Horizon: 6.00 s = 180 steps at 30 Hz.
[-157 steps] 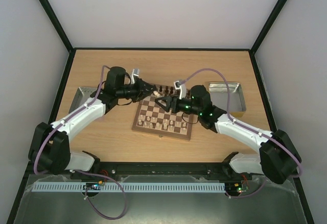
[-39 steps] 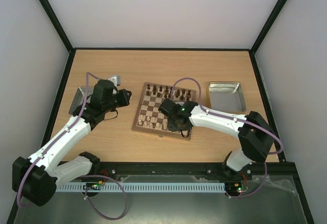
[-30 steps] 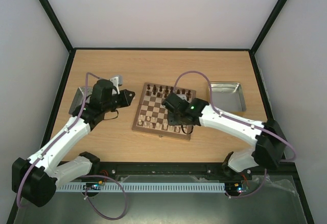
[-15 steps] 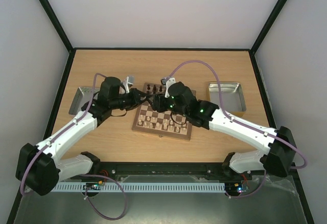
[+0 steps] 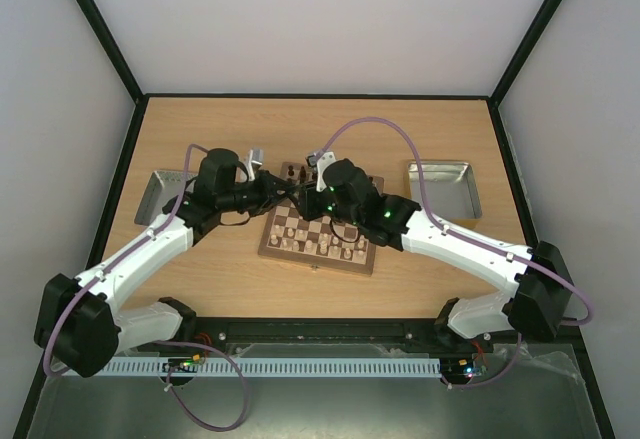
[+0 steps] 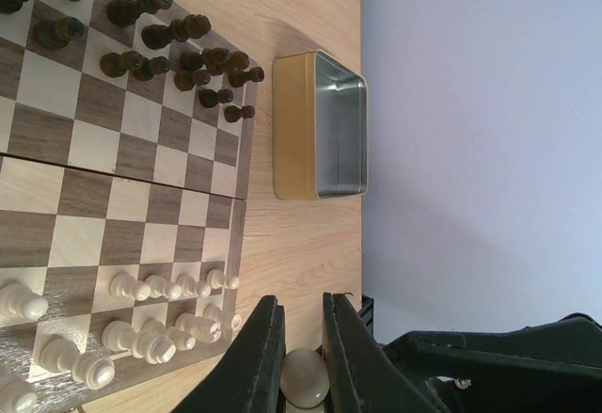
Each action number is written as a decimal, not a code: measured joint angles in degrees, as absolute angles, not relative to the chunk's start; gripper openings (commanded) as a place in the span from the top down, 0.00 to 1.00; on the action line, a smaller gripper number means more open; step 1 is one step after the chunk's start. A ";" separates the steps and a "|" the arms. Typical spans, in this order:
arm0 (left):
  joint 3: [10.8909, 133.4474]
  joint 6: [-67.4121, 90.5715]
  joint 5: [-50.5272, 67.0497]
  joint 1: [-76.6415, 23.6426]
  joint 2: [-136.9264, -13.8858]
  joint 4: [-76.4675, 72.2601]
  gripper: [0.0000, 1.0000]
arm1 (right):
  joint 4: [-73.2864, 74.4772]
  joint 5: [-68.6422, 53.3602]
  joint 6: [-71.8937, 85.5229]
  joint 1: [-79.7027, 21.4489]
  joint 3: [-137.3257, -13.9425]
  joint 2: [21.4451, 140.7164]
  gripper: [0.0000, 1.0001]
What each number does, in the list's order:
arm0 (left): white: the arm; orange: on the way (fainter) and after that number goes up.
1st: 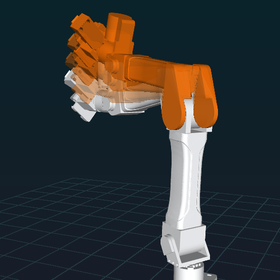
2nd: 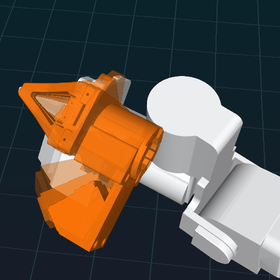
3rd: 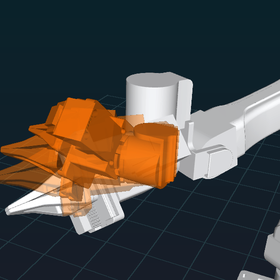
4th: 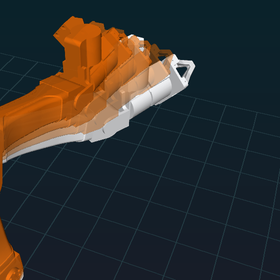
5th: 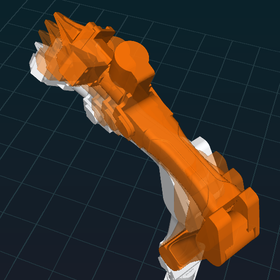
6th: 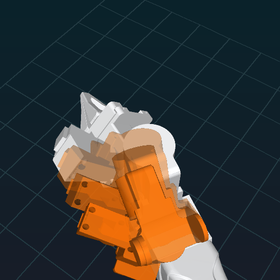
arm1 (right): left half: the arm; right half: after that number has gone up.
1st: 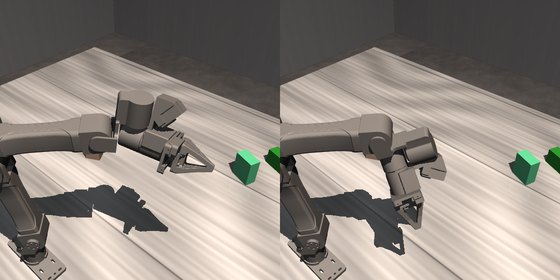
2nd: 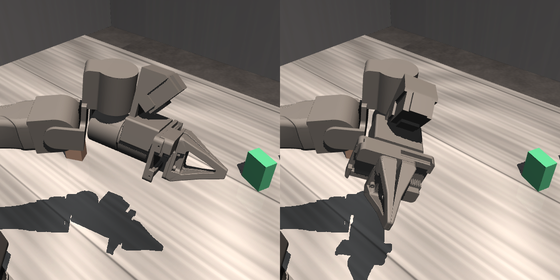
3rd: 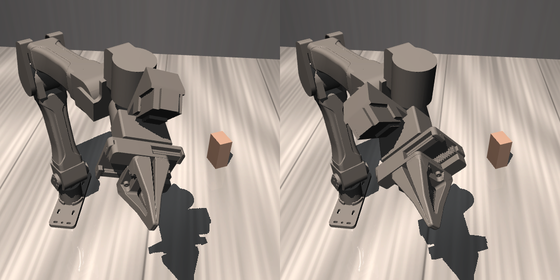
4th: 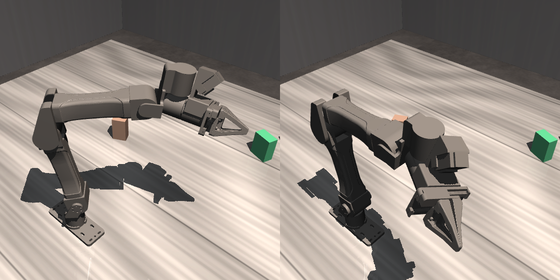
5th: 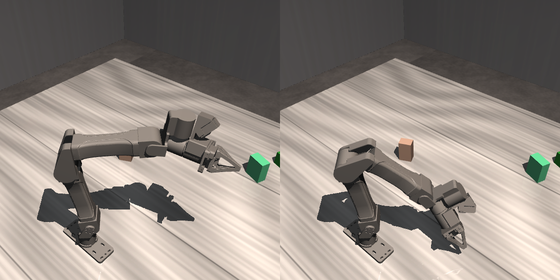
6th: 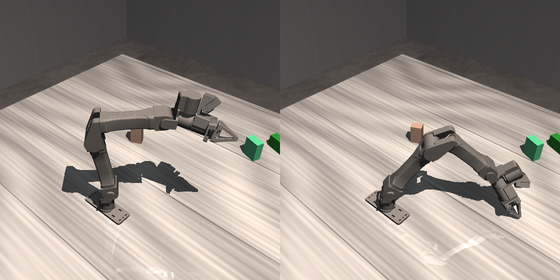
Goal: Set up the chess pieces on the board
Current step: Place the chess piece on the chessboard.
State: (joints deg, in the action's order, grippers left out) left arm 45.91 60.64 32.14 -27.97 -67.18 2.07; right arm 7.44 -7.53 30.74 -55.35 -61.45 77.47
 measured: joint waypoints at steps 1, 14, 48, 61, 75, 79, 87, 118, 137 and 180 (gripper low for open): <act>45.91 60.64 32.14 -27.97 -67.24 2.07 0.95 | 7.51 -7.49 30.61 -55.35 -61.45 77.47 0.63; 46.92 59.61 31.90 -27.97 -68.03 2.22 0.95 | 10.07 -8.03 27.79 -55.37 -60.77 76.86 0.72; 50.57 52.62 33.93 -27.33 -69.69 6.22 0.86 | 11.27 -3.36 21.43 -55.53 -63.26 81.06 0.98; 51.27 51.92 37.50 -26.52 -69.21 7.01 0.53 | 7.14 -3.18 16.58 -55.53 -57.71 76.07 0.98; 51.48 48.99 44.03 -24.43 -69.21 8.49 0.82 | 5.58 -5.19 15.38 -55.53 -56.71 75.64 0.98; 51.48 48.42 44.18 -24.08 -69.21 8.91 0.81 | 5.58 -5.23 15.38 -55.53 -56.71 75.64 0.98; 51.48 47.94 44.73 -22.79 -69.21 9.78 0.79 | 5.56 -5.56 15.35 -55.53 -56.66 75.64 0.98; 53.54 37.63 22.13 -28.14 -70.78 18.81 0.95 | 6.31 4.58 21.69 -55.53 -49.36 65.14 0.46; 61.65 29.47 -2.66 -49.82 -93.95 23.27 0.95 | 14.59 30.41 39.55 -49.52 -43.09 54.74 0.44; 61.89 28.42 -0.45 -49.98 -97.62 22.74 0.71 | 14.85 29.52 41.41 -47.62 -41.82 54.02 0.43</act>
